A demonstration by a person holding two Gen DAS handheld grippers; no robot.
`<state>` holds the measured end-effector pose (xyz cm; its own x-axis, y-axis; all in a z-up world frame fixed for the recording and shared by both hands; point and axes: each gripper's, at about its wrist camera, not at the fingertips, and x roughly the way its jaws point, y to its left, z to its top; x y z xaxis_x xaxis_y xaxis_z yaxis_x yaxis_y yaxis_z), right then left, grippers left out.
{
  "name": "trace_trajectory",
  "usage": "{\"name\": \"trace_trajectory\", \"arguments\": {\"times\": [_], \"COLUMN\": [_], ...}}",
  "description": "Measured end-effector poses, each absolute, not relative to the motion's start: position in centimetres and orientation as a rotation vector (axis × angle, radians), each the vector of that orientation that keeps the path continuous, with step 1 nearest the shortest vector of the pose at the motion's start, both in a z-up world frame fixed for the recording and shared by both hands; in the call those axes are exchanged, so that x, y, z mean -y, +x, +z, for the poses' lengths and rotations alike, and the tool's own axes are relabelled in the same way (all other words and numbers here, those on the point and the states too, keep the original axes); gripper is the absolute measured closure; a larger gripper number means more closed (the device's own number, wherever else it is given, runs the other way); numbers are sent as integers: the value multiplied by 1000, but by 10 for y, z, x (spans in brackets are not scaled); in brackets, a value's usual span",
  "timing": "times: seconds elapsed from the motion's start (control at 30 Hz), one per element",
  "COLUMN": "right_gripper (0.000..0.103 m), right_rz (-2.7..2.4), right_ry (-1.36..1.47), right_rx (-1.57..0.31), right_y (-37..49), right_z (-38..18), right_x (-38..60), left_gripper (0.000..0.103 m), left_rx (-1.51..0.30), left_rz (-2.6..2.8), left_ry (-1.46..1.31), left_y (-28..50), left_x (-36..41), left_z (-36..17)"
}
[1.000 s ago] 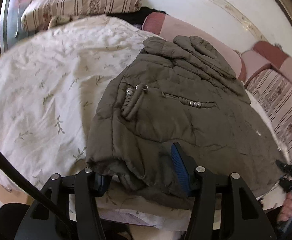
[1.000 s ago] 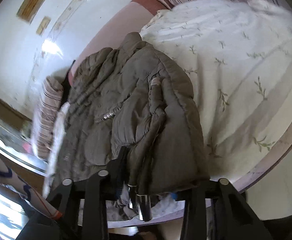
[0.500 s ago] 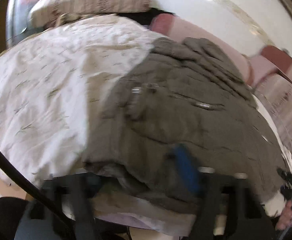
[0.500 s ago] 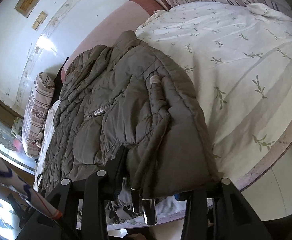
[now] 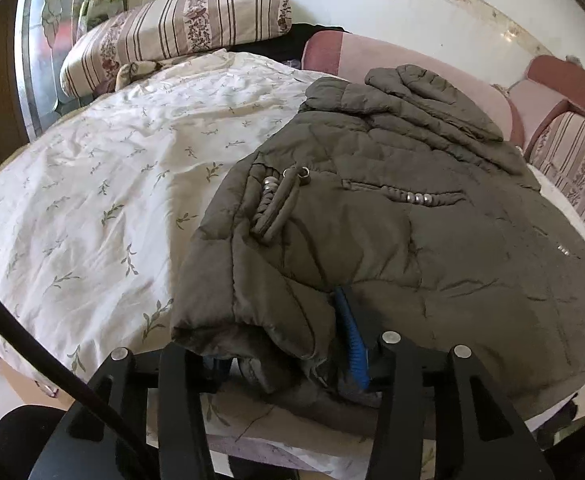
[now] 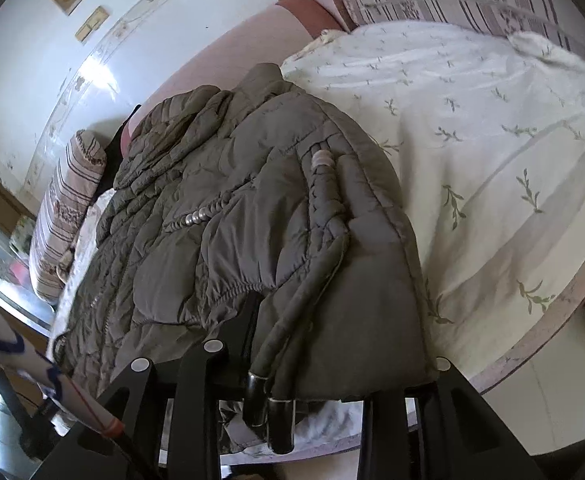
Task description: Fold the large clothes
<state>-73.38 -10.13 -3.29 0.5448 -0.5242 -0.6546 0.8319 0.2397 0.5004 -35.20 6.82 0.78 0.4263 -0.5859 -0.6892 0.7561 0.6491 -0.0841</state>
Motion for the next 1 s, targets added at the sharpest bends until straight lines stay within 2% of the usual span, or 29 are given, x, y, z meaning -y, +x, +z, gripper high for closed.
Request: {"name": "trace_trajectory", "arguments": {"times": [0.23, 0.4, 0.53, 0.6, 0.7, 0.83, 1.0], "right_gripper": [69, 79, 82, 82, 82, 82, 82], "right_rz": [-957, -955, -939, -938, -945, -956, -981], "right_ry": [938, 914, 896, 889, 884, 872, 808], "right_rx": [-371, -377, -333, -338, -353, -371, -405], "right_y": [-737, -736, -739, -739, -737, -735, -729], "right_z": [-34, -29, -21, -21, -21, -20, -15], "right_x": [101, 99, 95, 95, 94, 95, 91], "left_gripper": [57, 57, 76, 78, 78, 67, 64], "left_rx": [-685, -662, -646, -628, -627, -624, -613], "left_rz": [-812, -798, -823, -825, -818, -785, -774], "left_ry": [319, 343, 345, 358, 365, 384, 391], "left_y": [-363, -367, -369, -372, -372, -372, -372], "left_x": [-66, -63, -64, -63, -62, -61, -62], "left_z": [8, 9, 14, 15, 14, 12, 12]}}
